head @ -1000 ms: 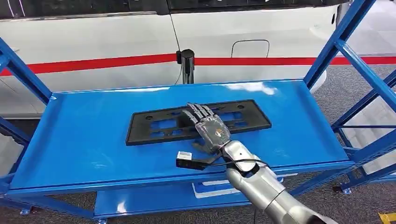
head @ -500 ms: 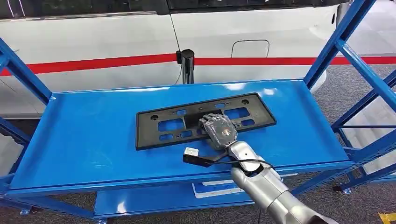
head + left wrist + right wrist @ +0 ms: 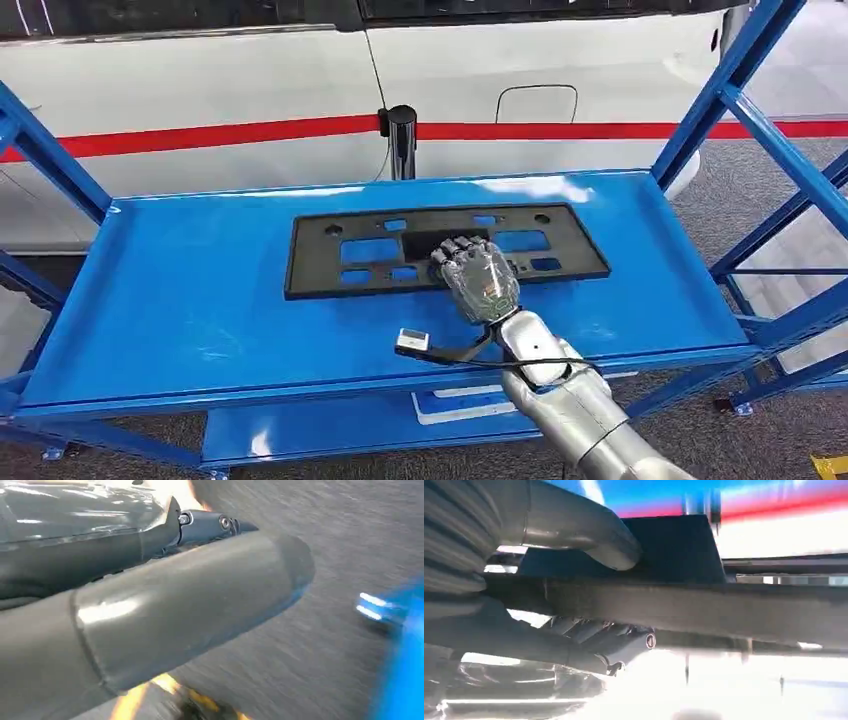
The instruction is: Take the parts from the cabinet and place them on the table.
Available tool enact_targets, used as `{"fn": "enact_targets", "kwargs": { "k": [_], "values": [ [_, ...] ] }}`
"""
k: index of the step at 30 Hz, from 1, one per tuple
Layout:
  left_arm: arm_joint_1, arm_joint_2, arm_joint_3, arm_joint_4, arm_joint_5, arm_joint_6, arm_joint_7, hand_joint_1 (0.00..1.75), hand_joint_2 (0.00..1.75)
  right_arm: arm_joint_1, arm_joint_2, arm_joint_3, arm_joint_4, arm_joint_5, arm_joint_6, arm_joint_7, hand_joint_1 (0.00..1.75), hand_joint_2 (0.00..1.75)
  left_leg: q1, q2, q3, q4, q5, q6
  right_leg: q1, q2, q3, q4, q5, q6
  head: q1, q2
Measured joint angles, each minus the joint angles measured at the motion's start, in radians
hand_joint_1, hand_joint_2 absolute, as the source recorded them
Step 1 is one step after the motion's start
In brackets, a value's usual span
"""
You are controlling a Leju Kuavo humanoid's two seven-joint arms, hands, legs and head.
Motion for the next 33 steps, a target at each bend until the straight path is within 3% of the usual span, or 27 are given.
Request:
{"fn": "enact_targets", "kwargs": {
  "k": [3, 7, 8, 12, 18, 21, 25, 29, 33],
  "values": [
    [0.003, -0.001, 0.052, 0.0, 0.022, -0.027, -0.075, 0.0, 0.0, 0.036, -0.023, -0.041, -0.11, 0.034, -0.071, -0.003, 1.75, 1.75, 0.0, 0.0, -0.001, 0.0, 0.0, 0.0, 0.0, 0.0, 0.0, 0.0, 0.0, 0.0, 0.0, 0.0],
    [0.003, 0.006, 0.092, 0.0, 0.023, -0.028, -0.088, 0.0, 0.0, 0.056, -0.047, -0.087, -0.208, 0.044, -0.079, -0.011, 1.75, 1.75, -0.001, 0.001, -0.001, 0.0, -0.001, 0.001, 0.0, 0.0, -0.001, 0.0, 0.0, 0.0, 0.0, 0.0],
    [0.003, 0.006, 0.099, 0.0, 0.023, -0.028, -0.089, 0.0, 1.75, 0.061, -0.05, -0.093, -0.223, 0.044, -0.079, -0.012, 1.75, 1.75, -0.001, 0.001, -0.001, 0.0, -0.001, 0.001, 0.0, 0.0, -0.001, 0.0, 0.0, 0.0, 0.0, 0.0],
    [0.003, 0.005, 0.113, 0.0, 0.02, -0.035, -0.079, 0.0, 1.75, 0.065, -0.053, -0.109, -0.287, 0.081, -0.085, -0.028, 1.75, 1.75, 0.0, 0.001, -0.002, 0.0, -0.001, 0.001, 0.0, 0.0, -0.001, 0.0, 0.0, 0.0, 0.0, 0.0],
    [0.002, -0.006, 0.16, 0.0, 0.064, -0.108, -0.065, 0.0, 1.75, 0.012, -0.04, -0.144, -0.462, 0.057, -0.099, -0.159, 1.75, 1.75, 0.0, 0.001, -0.001, 0.0, -0.001, 0.001, 0.0, 0.0, -0.001, 0.0, 0.0, 0.0, 0.0, 0.0],
    [0.002, -0.014, 0.169, 0.0, 0.041, -0.086, -0.006, 0.0, 1.75, -0.013, -0.023, -0.144, -0.499, 0.046, -0.099, -0.178, 1.75, 1.75, 0.0, 0.001, -0.001, 0.0, -0.001, 0.001, 0.0, 0.0, -0.001, 0.0, 0.0, 0.0, 0.0, 0.0],
    [0.001, -0.016, 0.172, 0.0, 0.02, -0.102, 0.084, 0.0, 1.75, -0.031, -0.001, -0.14, -0.512, -0.021, -0.099, -0.206, 1.75, 1.75, 0.0, 0.001, -0.002, 0.0, -0.001, 0.001, 0.0, 0.0, -0.001, 0.0, 0.0, 0.0, 0.0, 0.0],
    [0.001, -0.014, 0.174, 0.001, -0.021, -0.106, 0.252, 0.0, 1.75, -0.072, 0.0, -0.106, -0.454, -0.151, -0.095, -0.175, 1.75, 1.75, -0.004, 0.001, -0.002, 0.001, -0.001, 0.002, -0.004, 0.0, 0.0, 0.0, 0.001, 0.002, 0.0, 0.0],
    [0.001, -0.011, 0.168, 0.001, -0.04, -0.108, 0.286, 0.0, 1.75, -0.097, 0.0, -0.073, -0.403, -0.172, -0.086, -0.155, 1.75, 1.75, -0.006, 0.0, -0.003, 0.004, -0.003, 0.005, -0.01, -0.001, -0.001, -0.001, 0.002, 0.004, 0.0, 0.0]
  ]
}}
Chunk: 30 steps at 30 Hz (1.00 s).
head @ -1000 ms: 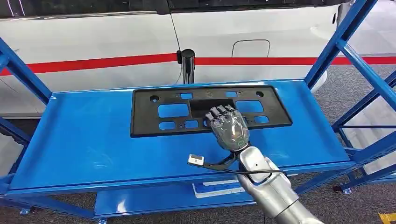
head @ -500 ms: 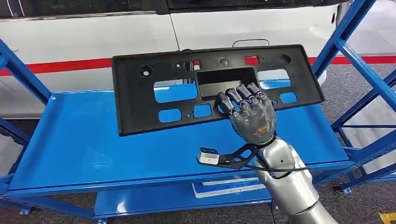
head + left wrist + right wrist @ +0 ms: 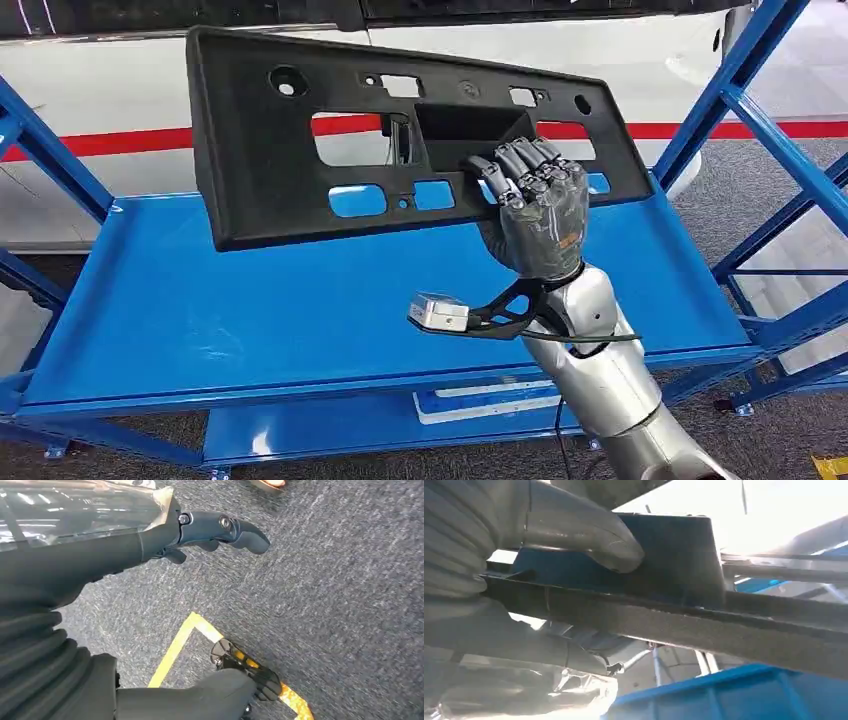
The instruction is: Take the parts from the cabinet and place them on the table.
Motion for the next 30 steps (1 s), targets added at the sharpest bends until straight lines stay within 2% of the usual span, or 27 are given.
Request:
{"fn": "enact_targets", "kwargs": {
  "k": [3, 5, 6, 7, 8, 9, 10, 11, 12, 13, 14, 16, 17, 18, 20, 21, 22, 23, 24, 25, 26, 27, 28, 29, 30],
  "values": [
    [0.0, 0.001, 0.0, 0.0, -0.002, -0.001, 0.006, 0.0, 1.75, -0.01, 0.001, 0.015, 0.025, -0.019, 0.009, 0.013, 1.75, 1.75, -0.001, 0.0, -0.002, 0.005, -0.003, 0.006, -0.006, 0.0, 0.001, 0.0, 0.0, 0.007, 0.0, 0.0],
    [0.0, 0.001, 0.0, 0.0, -0.003, 0.0, 0.009, 0.0, 1.75, -0.015, 0.001, 0.022, 0.034, -0.026, 0.012, 0.018, 1.75, 1.75, -0.002, -0.001, -0.004, 0.009, 0.002, 0.013, -0.009, 0.0, 0.001, -0.002, 0.006, 0.015, 0.0, 0.0],
    [0.0, 0.001, 0.0, 0.0, -0.004, 0.001, 0.013, 0.0, 1.75, -0.017, 0.0, 0.024, 0.037, -0.028, 0.012, 0.019, 1.75, 1.75, 0.0, 0.001, -0.002, 0.0, 0.008, 0.02, -0.005, 0.0, 0.002, -0.004, 0.008, 0.019, 0.0, 0.0],
    [-0.001, 0.0, 0.0, 0.0, -0.004, 0.002, 0.016, 0.0, 1.75, -0.016, 0.0, 0.026, 0.038, -0.032, 0.013, 0.019, 1.75, 1.75, 0.009, 0.006, 0.004, -0.013, 0.019, 0.029, -0.005, -0.001, -0.008, 0.014, -0.012, 0.016, -0.001, 0.0],
    [-0.001, 0.0, 0.0, 0.0, -0.004, 0.004, 0.022, 0.0, 1.75, -0.019, -0.001, 0.029, 0.04, -0.036, 0.015, 0.019, 1.75, 1.75, 0.01, 0.006, 0.003, -0.017, 0.023, 0.036, -0.001, 0.0, -0.028, 0.059, -0.045, 0.004, 0.002, 0.0],
    [-0.001, 0.0, 0.0, 0.0, -0.005, 0.005, 0.03, 0.0, 1.75, -0.02, 0.0, 0.031, 0.042, -0.039, 0.016, 0.021, 1.75, 1.75, 0.009, 0.006, 0.0, -0.017, 0.024, 0.037, -0.001, 0.0, -0.061, 0.137, -0.086, -0.005, 0.005, 0.0],
    [-0.001, 0.0, 0.0, 0.0, -0.007, 0.006, 0.036, 0.0, 1.75, -0.019, -0.001, 0.034, 0.044, -0.042, 0.019, 0.021, 1.75, 1.75, 0.008, 0.006, -0.003, -0.017, 0.025, 0.039, -0.001, 0.0, -0.097, 0.222, -0.122, -0.009, 0.005, 0.0],
    [-0.001, 0.0, 0.0, 0.0, -0.007, 0.009, 0.042, 0.0, 1.75, -0.019, -0.001, 0.035, 0.047, -0.042, 0.022, 0.022, 1.75, 1.75, 0.007, 0.007, -0.006, -0.016, 0.027, 0.039, -0.001, 0.0, -0.13, 0.298, -0.15, -0.01, 0.005, 0.0],
    [-0.001, 0.0, 0.0, 0.0, -0.007, 0.009, 0.049, 0.0, 1.75, -0.017, -0.001, 0.038, 0.051, -0.044, 0.026, 0.023, 1.75, 1.75, 0.006, 0.006, -0.01, -0.015, 0.029, 0.038, 0.001, 0.0, -0.143, 0.34, -0.158, -0.004, 0.005, 0.0],
    [0.0, -0.001, 0.0, 0.001, -0.006, 0.01, 0.052, 0.0, 1.75, -0.017, -0.001, 0.039, 0.053, -0.045, 0.027, 0.024, 1.75, 1.75, 0.005, 0.005, -0.012, -0.014, 0.031, 0.036, 0.001, 0.0, -0.128, 0.32, -0.144, 0.003, 0.005, 0.0],
    [0.0, -0.001, 0.0, 0.001, -0.005, 0.01, 0.054, 0.0, 1.75, -0.018, -0.002, 0.041, 0.055, -0.045, 0.027, 0.025, 1.75, 1.75, 0.005, 0.005, -0.014, -0.011, 0.032, 0.034, 0.001, 0.0, -0.087, 0.253, -0.114, 0.013, 0.005, 0.0],
    [0.0, -0.002, 0.0, 0.001, -0.005, 0.011, 0.056, 0.0, 1.75, -0.021, -0.002, 0.044, 0.056, -0.046, 0.027, 0.027, 1.75, 1.75, 0.007, 0.004, -0.021, 0.002, 0.031, 0.03, -0.003, -0.001, 0.021, 0.06, -0.052, 0.025, 0.005, 0.0],
    [0.0, 0.0, 0.0, 0.001, -0.005, 0.012, 0.059, 0.0, 1.75, -0.022, -0.002, 0.045, 0.057, -0.047, 0.027, 0.027, 1.75, 1.75, 0.004, 0.004, -0.029, 0.009, 0.03, 0.022, -0.004, 0.0, 0.041, 0.02, -0.063, 0.014, 0.004, 0.0],
    [-0.001, -0.001, 0.0, 0.001, -0.005, 0.015, 0.064, 0.0, 1.75, -0.022, 0.0, 0.048, 0.057, -0.049, 0.028, 0.027, 1.75, 1.75, 0.003, 0.002, -0.033, 0.009, 0.034, 0.014, 0.011, 0.007, 0.037, 0.039, -0.042, 0.008, 0.004, 0.0],
    [-0.001, -0.002, 0.0, 0.001, -0.005, 0.021, 0.08, 0.0, 1.75, -0.026, -0.001, 0.05, 0.06, -0.05, 0.028, 0.028, 1.75, 1.75, 0.002, 0.0, -0.041, 0.018, 0.04, 0.003, 0.011, 0.007, 0.025, 0.035, -0.046, -0.002, 0.003, 0.0],
    [0.0, -0.002, 0.0, 0.001, -0.005, 0.028, 0.093, 0.0, 1.75, -0.027, 0.0, 0.052, 0.06, -0.051, 0.028, 0.028, 1.75, 1.75, 0.003, -0.001, -0.045, 0.019, 0.043, -0.003, 0.006, 0.007, 0.021, 0.033, -0.041, -0.01, 0.004, 0.0],
    [0.0, 0.0, 0.0, 0.001, -0.005, 0.036, 0.105, 0.0, 1.75, -0.028, 0.001, 0.052, 0.06, -0.051, 0.028, 0.028, 1.75, 1.75, 0.009, 0.0, -0.052, 0.029, 0.033, -0.008, -0.008, 0.005, 0.017, 0.029, -0.033, -0.02, 0.004, 0.0],
    [0.001, -0.001, 0.002, 0.001, -0.003, 0.042, 0.117, 0.0, 1.75, -0.03, 0.001, 0.053, 0.06, -0.051, 0.028, 0.028, 1.75, 1.75, 0.01, 0.003, -0.063, 0.058, -0.007, -0.017, -0.006, 0.004, 0.011, 0.029, -0.026, -0.032, 0.002, 0.0],
    [0.001, -0.002, 0.003, 0.002, -0.002, 0.045, 0.13, 0.0, 1.75, -0.032, 0.001, 0.053, 0.06, -0.052, 0.028, 0.028, 1.75, 1.75, 0.012, 0.003, -0.086, 0.12, -0.062, -0.025, -0.005, 0.002, 0.003, 0.029, -0.02, -0.04, 0.0, 0.0],
    [0.001, -0.002, 0.004, 0.003, -0.002, 0.048, 0.137, 0.0, 1.75, -0.032, 0.001, 0.054, 0.06, -0.052, 0.028, 0.028, 1.75, 1.75, 0.016, 0.004, -0.116, 0.205, -0.115, -0.032, -0.003, 0.0, -0.006, 0.029, -0.015, -0.045, 0.001, 0.0],
    [0.001, -0.003, 0.004, 0.005, -0.002, 0.051, 0.144, 0.0, 1.75, -0.031, 0.001, 0.054, 0.06, -0.052, 0.028, 0.028, 1.75, 1.75, 0.02, 0.004, -0.143, 0.286, -0.155, -0.038, 0.0, 0.0, -0.017, 0.031, -0.008, -0.045, 0.0, 0.0],
    [0.001, -0.002, 0.005, 0.006, -0.002, 0.053, 0.15, 0.0, 1.75, -0.031, 0.001, 0.055, 0.06, -0.052, 0.028, 0.028, 1.75, 1.75, 0.023, 0.005, -0.154, 0.333, -0.17, -0.04, 0.001, -0.001, -0.026, 0.031, 0.0, -0.045, 0.001, 0.0],
    [0.001, -0.003, 0.005, 0.007, -0.002, 0.053, 0.151, 0.0, 1.75, -0.031, 0.001, 0.056, 0.06, -0.052, 0.028, 0.028, 1.75, 1.75, 0.024, 0.005, -0.142, 0.334, -0.159, -0.04, 0.002, -0.001, -0.036, 0.031, 0.007, -0.044, 0.0, 0.0],
    [0.001, -0.003, 0.006, 0.007, -0.002, 0.053, 0.153, 0.0, 1.75, -0.031, 0.001, 0.057, 0.06, -0.052, 0.028, 0.028, 1.75, 1.75, 0.025, 0.005, -0.106, 0.289, -0.128, -0.038, 0.003, 0.0, -0.044, 0.031, 0.013, -0.041, 0.0, 0.0],
    [0.0, -0.003, 0.006, 0.008, -0.002, 0.053, 0.153, 0.0, 1.75, -0.031, 0.001, 0.057, 0.06, -0.052, 0.028, 0.028, 1.75, 1.75, 0.025, 0.005, -0.051, 0.21, -0.094, -0.033, 0.004, 0.0, -0.049, 0.031, 0.019, -0.039, 0.0, 0.0]
  ]
}}
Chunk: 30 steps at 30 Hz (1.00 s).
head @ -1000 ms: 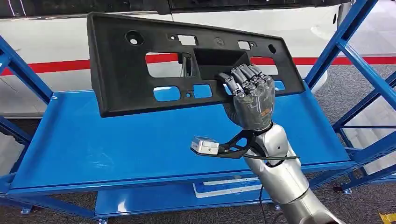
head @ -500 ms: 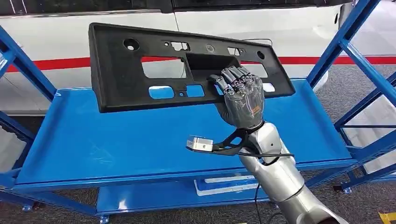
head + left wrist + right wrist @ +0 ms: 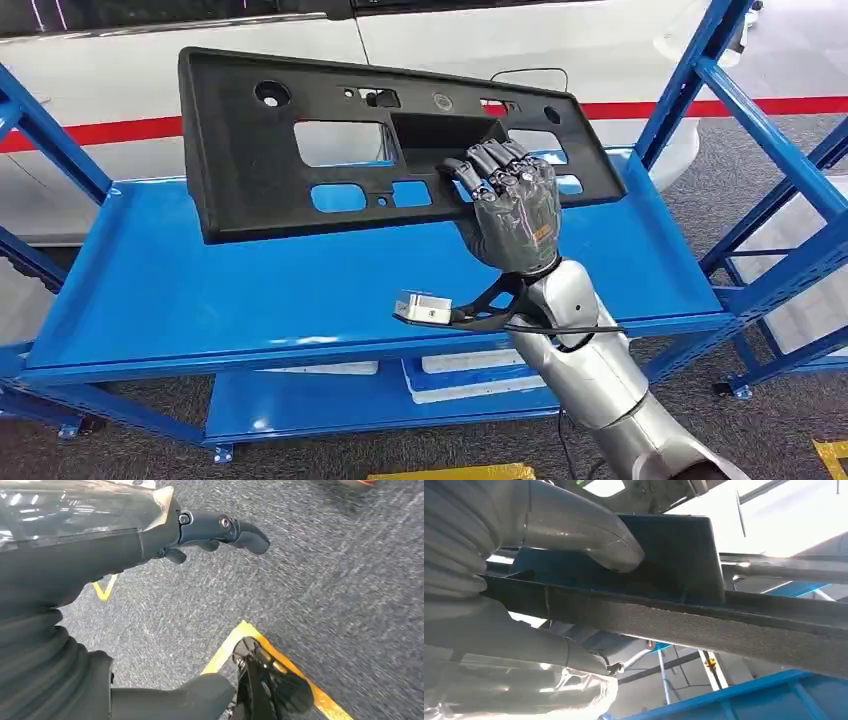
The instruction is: Take the parts from the cabinet and place them on the table.
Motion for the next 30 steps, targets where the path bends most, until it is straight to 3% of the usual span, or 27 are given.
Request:
{"fn": "enact_targets", "kwargs": {
  "k": [1, 2, 3, 5, 6, 7, 8, 9, 10, 11, 12, 13, 14, 16, 17, 18, 21, 22, 23, 24, 25, 26, 27, 28, 29, 30],
  "values": [
    [-0.001, 0.0, 0.0, 0.0, 0.0, 0.0, 0.001, 0.0, 1.75, 0.0, 0.0, 0.0, 0.0, 0.0, 0.0, 0.0, 1.75, 1.75, 0.0, 0.0, 0.066, -0.096, 0.028, 0.008, 0.001, 0.0, -0.004, 0.0, 0.006, 0.002, 0.0, 0.0],
    [-0.003, 0.001, 0.0, 0.0, 0.0, -0.004, 0.001, 0.0, 1.75, 0.0, 0.001, 0.001, 0.0, 0.001, -0.001, 0.0, 1.75, 1.75, -0.005, -0.002, 0.127, -0.191, 0.019, 0.02, 0.001, 0.0, -0.004, 0.0, 0.012, 0.006, 0.0, 0.0],
    [-0.003, 0.003, 0.002, 0.0, 0.001, -0.013, 0.001, 0.0, 1.75, -0.001, 0.001, 0.001, 0.0, 0.002, -0.001, 0.002, 1.75, 1.75, -0.009, 0.0, 0.136, -0.202, 0.021, 0.021, 0.006, -0.001, -0.006, -0.002, 0.019, 0.014, 0.002, 0.0],
    [-0.004, 0.002, 0.004, 0.0, 0.002, -0.019, 0.001, 0.0, 1.75, 0.0, 0.005, 0.003, -0.001, 0.003, -0.001, 0.002, 1.75, 1.75, -0.017, 0.0, 0.126, -0.203, 0.028, 0.03, 0.001, -0.004, -0.007, -0.005, 0.029, 0.028, 0.0, 0.0],
    [-0.003, 0.002, 0.004, 0.0, 0.002, -0.023, 0.001, 0.0, 1.75, 0.0, 0.006, 0.003, -0.002, 0.004, -0.002, 0.002, 1.75, 1.75, -0.019, 0.0, 0.123, -0.206, 0.036, 0.039, 0.001, -0.004, -0.006, -0.011, 0.038, 0.036, 0.001, 0.0],
    [-0.003, 0.001, 0.005, 0.0, 0.003, -0.024, 0.001, 0.0, 1.75, 0.001, 0.006, 0.002, -0.003, 0.005, -0.002, 0.003, 1.75, 1.75, -0.01, 0.004, 0.114, -0.23, 0.06, 0.048, 0.011, -0.003, -0.011, -0.013, 0.043, 0.041, 0.001, 0.0],
    [-0.005, 0.001, 0.005, 0.0, 0.003, -0.025, 0.001, 0.0, 1.75, 0.002, 0.005, 0.0, -0.004, 0.004, -0.002, 0.003, 1.75, 1.75, -0.009, 0.009, 0.109, -0.237, 0.075, 0.052, 0.008, -0.002, -0.032, 0.01, 0.013, 0.036, 0.002, 0.0],
    [-0.005, 0.0, 0.005, 0.0, 0.003, -0.027, 0.001, 0.0, 1.75, 0.0, 0.005, 0.0, -0.005, 0.005, -0.002, 0.004, 1.75, 1.75, -0.009, 0.01, 0.096, -0.239, 0.087, 0.064, 0.009, -0.002, -0.053, 0.06, -0.038, 0.023, 0.003, 0.0],
    [-0.005, 0.001, 0.005, 0.0, 0.003, -0.031, 0.001, 0.0, 1.75, 0.002, 0.005, 0.0, -0.005, 0.005, -0.002, 0.004, 1.75, 1.75, -0.009, 0.012, 0.087, -0.239, 0.098, 0.064, 0.008, -0.002, -0.079, 0.142, -0.095, 0.016, 0.003, 0.0],
    [-0.005, 0.0, 0.005, 0.0, 0.003, -0.032, 0.001, 0.0, 1.75, 0.005, 0.005, 0.0, -0.006, 0.005, -0.002, 0.005, 1.75, 1.75, -0.01, 0.012, 0.074, -0.237, 0.109, 0.065, 0.006, -0.002, -0.101, 0.221, -0.134, 0.016, 0.002, 0.0],
    [-0.005, 0.0, 0.005, 0.0, 0.003, -0.033, 0.001, 0.0, 1.75, 0.008, 0.005, 0.0, -0.005, 0.008, -0.001, 0.005, 1.75, 1.75, -0.01, 0.012, 0.059, -0.236, 0.119, 0.064, 0.005, -0.002, -0.116, 0.286, -0.155, 0.022, 0.003, 0.0],
    [-0.005, 0.0, 0.005, 0.0, 0.0, -0.034, 0.0, 0.0, 1.75, 0.012, 0.005, 0.0, -0.005, 0.01, 0.0, 0.005, 1.75, 1.75, -0.01, 0.012, 0.045, -0.235, 0.129, 0.062, 0.005, -0.002, -0.11, 0.309, -0.153, 0.032, 0.002, 0.0],
    [-0.004, 0.0, 0.005, 0.0, -0.001, -0.036, 0.0, 0.0, 1.75, 0.015, 0.005, 0.0, -0.006, 0.012, 0.001, 0.005, 1.75, 1.75, -0.009, 0.012, 0.032, -0.234, 0.139, 0.059, 0.003, -0.002, -0.074, 0.278, -0.133, 0.046, 0.003, 0.0],
    [-0.004, -0.002, 0.005, 0.0, -0.003, -0.041, -0.002, 0.0, 1.75, 0.014, 0.002, -0.003, -0.007, 0.016, 0.002, 0.005, 1.75, 1.75, -0.008, 0.011, 0.008, -0.223, 0.151, 0.051, -0.001, -0.003, 0.044, 0.113, -0.084, 0.064, 0.003, 0.0],
    [-0.005, -0.002, 0.005, 0.0, -0.003, -0.043, -0.003, 0.0, 1.75, 0.013, 0.002, -0.005, -0.01, 0.016, 0.002, 0.005, 1.75, 1.75, -0.008, 0.011, -0.003, -0.211, 0.155, 0.046, -0.004, -0.004, 0.108, 0.015, -0.085, 0.063, 0.002, 0.0],
    [-0.005, -0.001, 0.005, 0.0, -0.003, -0.045, -0.004, 0.0, 1.75, 0.011, 0.002, -0.006, -0.012, 0.016, 0.002, 0.005, 1.75, 1.75, -0.013, 0.01, -0.017, -0.2, 0.158, 0.041, 0.004, 0.003, 0.134, -0.021, -0.1, 0.05, 0.003, 0.0],
    [-0.004, 0.0, 0.005, 0.0, -0.003, -0.051, -0.006, 0.0, 1.75, 0.012, -0.005, -0.01, -0.015, 0.013, 0.005, 0.005, 1.75, 1.75, -0.014, 0.009, -0.022, -0.196, 0.174, 0.025, 0.008, 0.006, 0.1, -0.008, -0.09, 0.034, 0.005, 0.0],
    [-0.001, 0.002, 0.006, 0.0, -0.003, -0.051, -0.006, 0.0, 1.75, 0.012, -0.005, -0.01, -0.014, 0.012, 0.006, 0.005, 1.75, 1.75, -0.011, 0.007, -0.03, -0.193, 0.178, 0.021, -0.011, 0.004, 0.092, -0.012, -0.081, 0.021, 0.005, 0.0],
    [0.0, 0.004, 0.006, 0.0, -0.004, -0.051, -0.007, 0.0, 1.75, 0.009, -0.005, -0.009, -0.015, 0.01, 0.008, 0.005, 1.75, 1.75, -0.007, 0.003, -0.042, -0.177, 0.146, 0.014, -0.011, 0.001, 0.088, -0.012, -0.07, 0.011, 0.002, 0.0],
    [0.001, 0.003, 0.006, 0.0, -0.005, -0.051, -0.007, 0.0, 1.75, 0.007, -0.005, -0.009, -0.016, 0.009, 0.01, 0.005, 1.75, 1.75, -0.006, 0.003, -0.056, -0.135, 0.079, 0.008, -0.011, 0.0, 0.079, -0.012, -0.057, -0.002, 0.002, 0.0],
    [0.001, 0.002, 0.006, 0.0, -0.005, -0.051, -0.007, 0.0, 1.75, 0.006, -0.006, -0.009, -0.016, 0.007, 0.011, 0.005, 1.75, 1.75, -0.004, 0.003, -0.074, -0.066, 0.012, 0.001, -0.011, 0.0, 0.067, -0.011, -0.046, -0.003, 0.0, 0.0],
    [0.001, 0.002, 0.006, 0.0, -0.005, -0.051, -0.008, 0.0, 1.75, 0.006, -0.006, -0.009, -0.016, 0.005, 0.011, 0.005, 1.75, 1.75, -0.001, 0.003, -0.092, 0.01, -0.036, -0.006, -0.009, 0.0, 0.055, -0.01, -0.035, -0.004, 0.001, 0.0],
    [0.001, 0.002, 0.006, 0.0, -0.005, -0.051, -0.009, 0.0, 1.75, 0.006, -0.006, -0.009, -0.016, 0.001, 0.012, 0.005, 1.75, 1.75, 0.002, 0.003, -0.106, 0.078, -0.062, -0.01, -0.009, 0.0, 0.042, -0.009, -0.026, -0.003, 0.0, 0.0],
    [0.001, 0.002, 0.007, 0.0, -0.005, -0.051, -0.011, 0.0, 1.75, 0.006, -0.006, -0.009, -0.016, 0.001, 0.013, 0.005, 1.75, 1.75, 0.005, 0.003, -0.104, 0.115, -0.061, -0.013, -0.009, 0.0, 0.029, -0.008, -0.018, 0.0, 0.0, 0.0],
    [0.001, 0.002, 0.007, 0.0, -0.005, -0.051, -0.012, 0.0, 1.75, 0.005, -0.007, -0.009, -0.016, 0.0, 0.014, 0.004, 1.75, 1.75, 0.007, 0.003, -0.079, 0.104, -0.034, -0.015, -0.009, -0.001, 0.017, -0.008, -0.007, 0.003, 0.0, 0.0],
    [0.001, 0.002, 0.007, 0.0, -0.006, -0.052, -0.013, 0.0, 1.75, 0.004, -0.007, -0.009, -0.016, -0.001, 0.015, 0.004, 1.75, 1.75, 0.01, 0.003, -0.035, 0.055, 0.0, -0.015, -0.01, -0.001, 0.007, -0.008, 0.0, 0.007, 0.0, 0.0]
  ]
}}
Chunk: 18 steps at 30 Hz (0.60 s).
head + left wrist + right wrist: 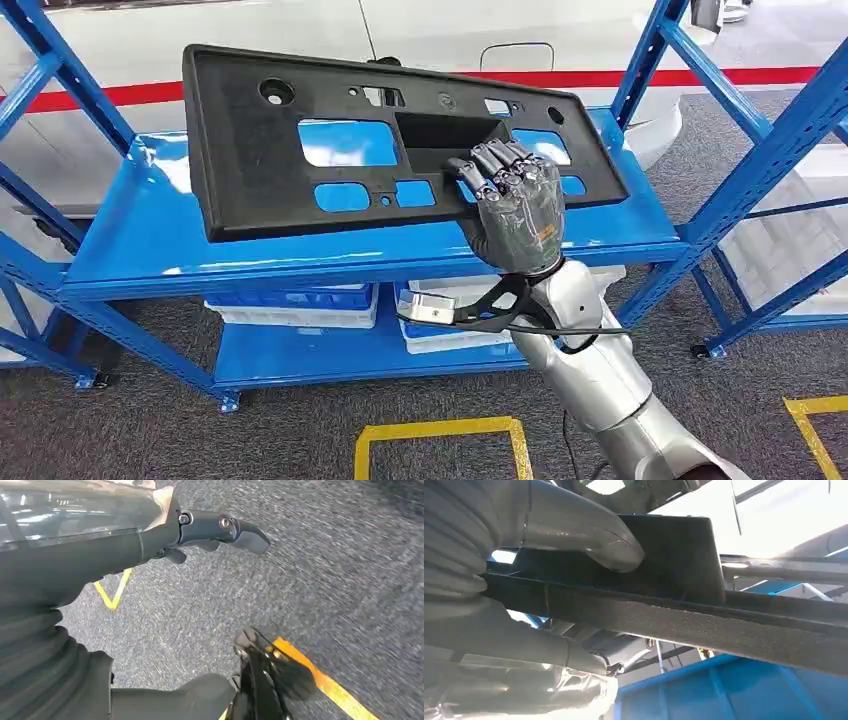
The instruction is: Take the parts from the cabinet and place them on the table.
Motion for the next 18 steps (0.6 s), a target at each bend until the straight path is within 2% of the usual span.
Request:
{"fn": "enact_targets", "kwargs": {
  "k": [1, 2, 3, 4, 6, 7, 8, 9, 10, 11, 12, 13, 14, 15, 16, 17, 18],
  "values": [
    [0.0, 0.0, 0.0, 0.0, -0.001, -0.001, -0.001, 0.0, 1.75, -0.002, -0.001, 0.0, 0.0, -0.001, 0.003, 0.0, 1.75, 1.75, 0.002, 0.0, 0.058, -0.076, 0.028, 0.002, -0.001, 0.0, -0.008, 0.0, 0.008, 0.005, 0.0, 0.0],
    [-0.001, 0.0, 0.0, 0.0, -0.003, -0.002, -0.002, 0.0, 1.75, -0.004, -0.001, 0.0, 0.0, -0.002, 0.006, 0.0, 1.75, 1.75, 0.003, 0.0, 0.124, -0.163, 0.037, 0.007, -0.001, 0.001, -0.012, 0.0, 0.015, 0.01, 0.0, 0.0],
    [-0.003, 0.0, 0.0, 0.0, -0.003, -0.002, -0.003, 0.0, 1.75, -0.006, -0.002, 0.0, 0.0, -0.003, 0.007, 0.0, 1.75, 1.75, -0.001, -0.004, 0.179, -0.246, 0.013, 0.012, 0.003, 0.001, -0.017, 0.001, 0.021, 0.018, -0.001, 0.0],
    [-0.004, 0.001, 0.0, 0.0, -0.003, -0.003, -0.004, 0.0, 1.75, -0.009, -0.003, -0.001, 0.0, -0.004, 0.008, 0.0, 1.75, 1.75, -0.003, -0.007, 0.189, -0.269, 0.01, 0.017, 0.005, -0.002, -0.018, 0.001, 0.03, 0.026, 0.003, 0.0],
    [-0.003, 0.001, 0.0, 0.0, -0.004, -0.003, -0.006, 0.0, 1.75, -0.014, -0.003, 0.0, 0.0, -0.004, 0.008, 0.0, 1.75, 1.75, -0.014, -0.007, 0.174, -0.262, 0.019, 0.03, -0.001, -0.004, -0.02, -0.007, 0.049, 0.044, 0.003, 0.0],
    [-0.001, 0.001, 0.0, 0.0, -0.004, -0.003, -0.006, 0.0, 1.75, -0.013, -0.003, 0.0, 0.0, -0.004, 0.008, -0.001, 1.75, 1.75, -0.016, -0.006, 0.166, -0.27, 0.033, 0.042, 0.004, -0.003, -0.021, -0.011, 0.058, 0.053, 0.004, 0.0],
    [-0.001, 0.0, 0.0, 0.0, -0.005, -0.004, -0.006, 0.0, 1.75, -0.013, -0.005, 0.0, 0.001, -0.004, 0.008, 0.0, 1.75, 1.75, -0.008, 0.001, 0.157, -0.279, 0.05, 0.055, 0.005, -0.005, -0.029, 0.0, 0.044, 0.052, 0.004, 0.0],
    [-0.001, -0.001, 0.001, 0.0, -0.006, -0.004, -0.006, 0.0, 1.75, -0.013, -0.006, -0.001, 0.001, -0.006, 0.008, 0.0, 1.75, 1.75, -0.012, 0.003, 0.146, -0.28, 0.061, 0.064, 0.006, -0.003, -0.054, 0.036, -0.005, 0.04, 0.005, 0.0],
    [-0.001, 0.0, 0.001, 0.0, -0.008, -0.003, -0.006, 0.0, 1.75, -0.012, -0.007, -0.001, 0.001, -0.005, 0.008, 0.0, 1.75, 1.75, -0.013, 0.004, 0.132, -0.279, 0.073, 0.073, 0.006, -0.002, -0.076, 0.1, -0.063, 0.026, 0.006, 0.0],
    [-0.001, 0.002, 0.001, 0.0, -0.009, -0.002, -0.005, 0.0, 1.75, -0.009, -0.006, -0.001, 0.001, -0.005, 0.008, 0.0, 1.75, 1.75, -0.015, 0.004, 0.116, -0.279, 0.086, 0.074, 0.007, -0.002, -0.098, 0.183, -0.117, 0.018, 0.007, 0.0],
    [-0.001, 0.002, 0.001, 0.0, -0.012, -0.002, -0.002, 0.0, 1.75, -0.008, -0.006, -0.001, 0.001, -0.003, 0.008, 0.001, 1.75, 1.75, -0.018, 0.005, 0.1, -0.278, 0.098, 0.076, 0.007, -0.002, -0.116, 0.264, -0.151, 0.018, 0.006, 0.0],
    [-0.001, 0.002, 0.001, 0.0, -0.014, -0.002, 0.0, 0.0, 1.75, -0.004, -0.006, -0.001, 0.001, -0.002, 0.008, 0.002, 1.75, 1.75, -0.019, 0.006, 0.084, -0.276, 0.11, 0.075, 0.007, -0.002, -0.12, 0.314, -0.156, 0.025, 0.006, 0.0],
    [-0.001, 0.001, 0.001, 0.0, -0.014, -0.002, 0.001, 0.0, 1.75, 0.001, -0.006, -0.001, 0.001, -0.001, 0.008, 0.003, 1.75, 1.75, -0.02, 0.006, 0.069, -0.276, 0.122, 0.075, 0.007, -0.002, -0.106, 0.324, -0.139, 0.035, 0.006, 0.0],
    [0.0, 0.0, 0.001, 0.0, -0.015, -0.002, 0.002, 0.0, 1.75, 0.005, -0.006, -0.001, 0.001, 0.001, 0.008, 0.005, 1.75, 1.75, -0.021, 0.006, 0.052, -0.273, 0.133, 0.073, 0.009, -0.002, -0.068, 0.293, -0.106, 0.047, 0.006, 0.0],
    [0.0, -0.001, 0.001, 0.0, -0.016, -0.002, 0.004, 0.0, 1.75, 0.007, -0.004, -0.001, 0.001, 0.003, 0.008, 0.006, 1.75, 1.75, -0.022, 0.006, 0.037, -0.27, 0.143, 0.07, 0.011, -0.002, -0.018, 0.23, -0.08, 0.053, 0.006, 0.0],
    [0.0, -0.001, 0.001, 0.0, -0.017, -0.001, 0.006, 0.0, 1.75, 0.007, -0.003, -0.001, 0.0, 0.005, 0.008, 0.007, 1.75, 1.75, -0.023, 0.005, 0.024, -0.265, 0.151, 0.067, 0.013, -0.002, 0.05, 0.14, -0.073, 0.05, 0.006, 0.0],
    [0.0, -0.002, 0.001, 0.0, -0.019, 0.0, 0.007, 0.0, 1.75, 0.007, -0.002, -0.002, -0.002, 0.006, 0.008, 0.007, 1.75, 1.75, -0.026, 0.005, 0.016, -0.26, 0.158, 0.062, 0.016, -0.003, 0.12, 0.046, -0.097, 0.038, 0.006, 0.0]
  ]
}}
